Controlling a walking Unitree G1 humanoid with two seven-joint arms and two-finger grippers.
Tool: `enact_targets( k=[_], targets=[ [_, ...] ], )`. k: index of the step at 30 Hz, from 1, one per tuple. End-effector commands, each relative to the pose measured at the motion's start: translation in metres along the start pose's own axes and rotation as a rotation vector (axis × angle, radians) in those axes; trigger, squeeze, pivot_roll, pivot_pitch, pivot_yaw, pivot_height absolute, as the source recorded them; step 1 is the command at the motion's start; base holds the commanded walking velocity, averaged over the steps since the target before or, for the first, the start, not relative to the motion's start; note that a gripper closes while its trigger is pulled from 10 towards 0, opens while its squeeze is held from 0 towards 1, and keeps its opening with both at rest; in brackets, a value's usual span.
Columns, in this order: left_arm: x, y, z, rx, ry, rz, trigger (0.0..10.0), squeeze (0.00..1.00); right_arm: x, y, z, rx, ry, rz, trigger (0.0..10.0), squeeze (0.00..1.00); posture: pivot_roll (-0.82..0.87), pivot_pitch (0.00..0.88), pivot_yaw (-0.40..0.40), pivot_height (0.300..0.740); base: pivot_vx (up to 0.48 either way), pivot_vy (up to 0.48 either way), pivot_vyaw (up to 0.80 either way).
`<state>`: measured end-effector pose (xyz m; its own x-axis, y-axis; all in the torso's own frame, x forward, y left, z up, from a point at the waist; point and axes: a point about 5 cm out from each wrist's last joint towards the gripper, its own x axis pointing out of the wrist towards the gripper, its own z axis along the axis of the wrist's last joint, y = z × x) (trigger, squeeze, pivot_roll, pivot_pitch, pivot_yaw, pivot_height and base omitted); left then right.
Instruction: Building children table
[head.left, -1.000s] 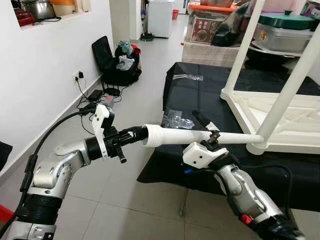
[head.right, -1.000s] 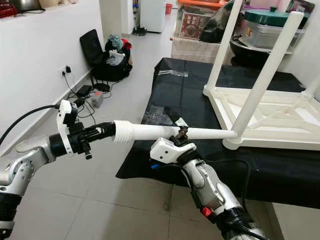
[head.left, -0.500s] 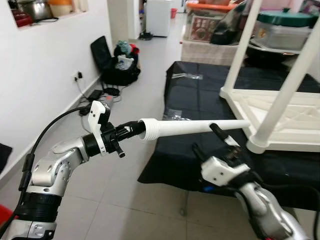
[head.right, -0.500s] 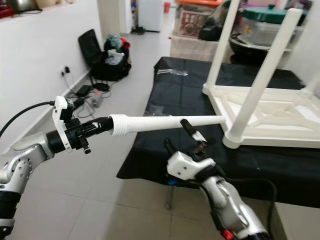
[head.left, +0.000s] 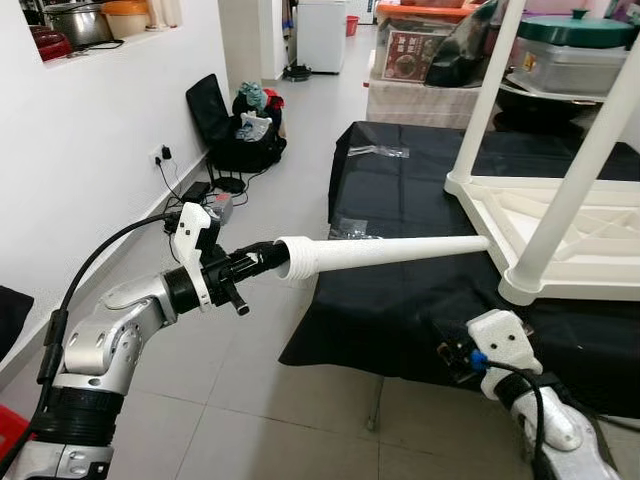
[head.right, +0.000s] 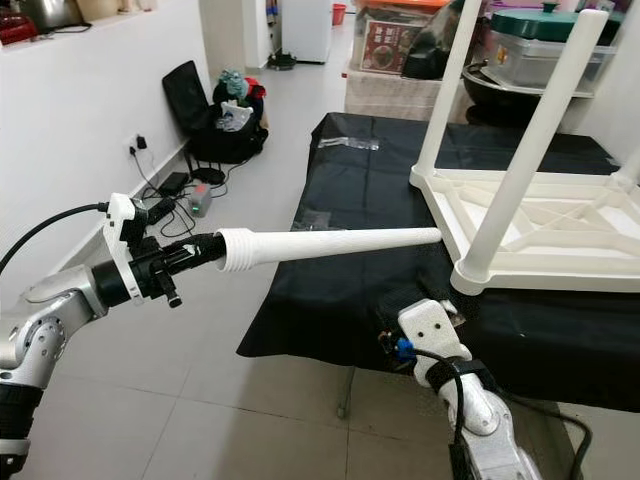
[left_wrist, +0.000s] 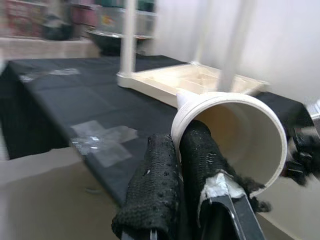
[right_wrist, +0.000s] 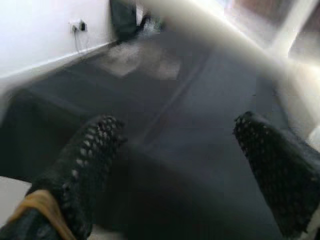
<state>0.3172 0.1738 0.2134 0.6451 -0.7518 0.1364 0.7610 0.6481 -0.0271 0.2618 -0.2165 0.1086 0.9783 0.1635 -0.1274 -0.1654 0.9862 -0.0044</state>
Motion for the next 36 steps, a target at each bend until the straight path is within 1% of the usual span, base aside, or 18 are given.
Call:
enact_targets(
  k=[1, 2, 3, 4, 5, 6, 9, 12, 16, 18, 20, 25, 27, 28, 29, 30, 31, 36],
  targets=[
    [-0.002, 0.002, 0.004, 0.007, -0.033, 0.023, 10.0, 0.0, 0.0, -0.001, 0.001, 0.098, 0.028, 0.016, 10.0, 1.0, 0.06, 0.0, -0.053, 0.74, 0.0, 0.0, 0.0],
    [-0.002, 0.003, 0.005, 0.008, -0.048, 0.037, 10.0, 0.0, 0.003, 0.004, 0.0, 0.251, 0.057, 0.031, 10.0, 1.0, 0.06, 0.0, -0.054, 0.74, 0.0, 0.0, 0.0],
    [-0.001, 0.003, 0.007, 0.02, -0.063, 0.048, 10.0, 0.0, 0.007, 0.012, 0.0, 0.431, 0.069, 0.039, 10.0, 0.14, 0.06, 0.0, -0.056, 0.74, 0.0, 0.0, 0.0],
    [-0.001, 0.003, 0.007, 0.02, -0.063, 0.048, 10.0, 0.0, 0.007, 0.012, 0.0, 0.431, 0.069, 0.039, 10.0, 0.14, 0.06, 0.0, -0.056, 0.74, 0.0, 0.0, 0.0],
    [0.0, 0.002, 0.008, 0.044, -0.065, 0.047, 10.0, 0.0, 0.012, 0.018, 0.001, 0.571, 0.073, 0.035, 10.0, 0.0, 0.07, 0.0, -0.055, 0.74, 0.0, 0.0, 0.0],
    [0.0, 0.002, 0.008, 0.044, -0.065, 0.047, 10.0, 0.0, 0.012, 0.018, 0.001, 0.571, 0.073, 0.035, 10.0, 0.0, 0.07, 0.0, -0.055, 0.74, 0.0, 0.0, 0.0],
    [-0.001, 0.004, 0.01, 0.097, -0.07, 0.062, 10.0, 0.0, 0.021, 0.038, 0.004, 0.774, 0.083, 0.078, 10.0, 0.0, 0.07, 0.0, -0.052, 0.74, 0.0, 0.0, 0.0],
    [-0.001, 0.005, 0.011, 0.113, -0.072, 0.073, 10.0, 0.0, 0.025, 0.046, 0.006, 0.825, 0.088, 0.098, 10.0, 0.0, 0.07, 0.0, -0.052, 0.74, 0.0, 0.0, 0.0],
    [-0.001, 0.01, -0.005, 0.54, 0.056, 0.138, 10.0, 0.0, 0.035, 0.066, 0.031, 0.893, 0.097, 0.247, 10.0, 0.0, 0.08, 0.0, -0.064, 0.74, 0.0, 0.0, 0.0],
    [-0.001, 0.01, -0.005, 0.54, 0.056, 0.138, 10.0, 0.0, 0.035, 0.066, 0.031, 0.893, 0.097, 0.247, 10.0, 0.0, 0.08, 0.0, -0.064, 0.74, 0.0, 0.0, 0.0],
    [-0.004, 0.012, -0.01, 0.688, 0.082, 0.15, 10.0, 0.0, 0.039, 0.062, 0.041, 0.904, 0.114, 0.274, 10.0, 0.0, 0.08, 0.0, -0.071, 0.74, 0.0, 0.0, 0.0],
    [-0.007, 0.013, -0.011, 0.777, 0.089, 0.15, 10.0, 0.0, 0.04, 0.058, 0.046, 0.912, 0.121, 0.274, 10.0, 0.0, 0.08, 0.0, -0.074, 0.74, 0.0, 0.0, 0.0],
    [-0.008, 0.005, -0.016, 0.992, 0.087, 0.08, 10.0, 0.0, 0.042, 0.055, 0.052, 0.926, 0.135, 0.276, 10.0, 0.0, 0.09, 0.0, -0.079, 0.74, 0.0, 0.0, 0.0],
    [-0.008, 0.005, -0.016, 0.992, 0.087, 0.08, 10.0, 0.0, 0.042, 0.055, 0.052, 0.926, 0.135, 0.276, 10.0, 0.0, 0.09, 0.0, -0.079, 0.74, 0.0, 0.0, 0.0],
    [-0.007, -0.001, -0.018, 1.125, 0.078, 0.033, 10.0, 0.0, 0.043, 0.057, 0.053, 0.93, 0.148, 0.283, 10.0, 0.0, 0.09, 0.0, -0.079, 0.74, 0.0, 0.0, 0.0],
    [-0.007, -0.001, -0.018, 1.125, 0.078, 0.033, 10.0, 0.0, 0.043, 0.057, 0.053, 0.93, 0.148, 0.283, 10.0, 0.0, 0.09, 0.0, -0.079, 0.74, 0.0, 0.0, 0.0],
    [-0.005, -0.01, -0.021, 1.289, 0.045, -0.043, 10.0, 0.0, 0.045, 0.064, 0.051, 0.933, 0.177, 0.296, 10.0, 0.0, 0.09, 0.0, -0.078, 0.74, 0.0, 0.0, 0.0],
    [-0.003, -0.013, -0.026, 1.367, 0.017, -0.074, 10.0, 0.0, 0.045, 0.069, 0.049, 0.931, 0.205, 0.303, 10.0, 0.0, 0.09, 0.0, -0.076, 0.74, 0.0, 0.0, 0.0]
  ],
)
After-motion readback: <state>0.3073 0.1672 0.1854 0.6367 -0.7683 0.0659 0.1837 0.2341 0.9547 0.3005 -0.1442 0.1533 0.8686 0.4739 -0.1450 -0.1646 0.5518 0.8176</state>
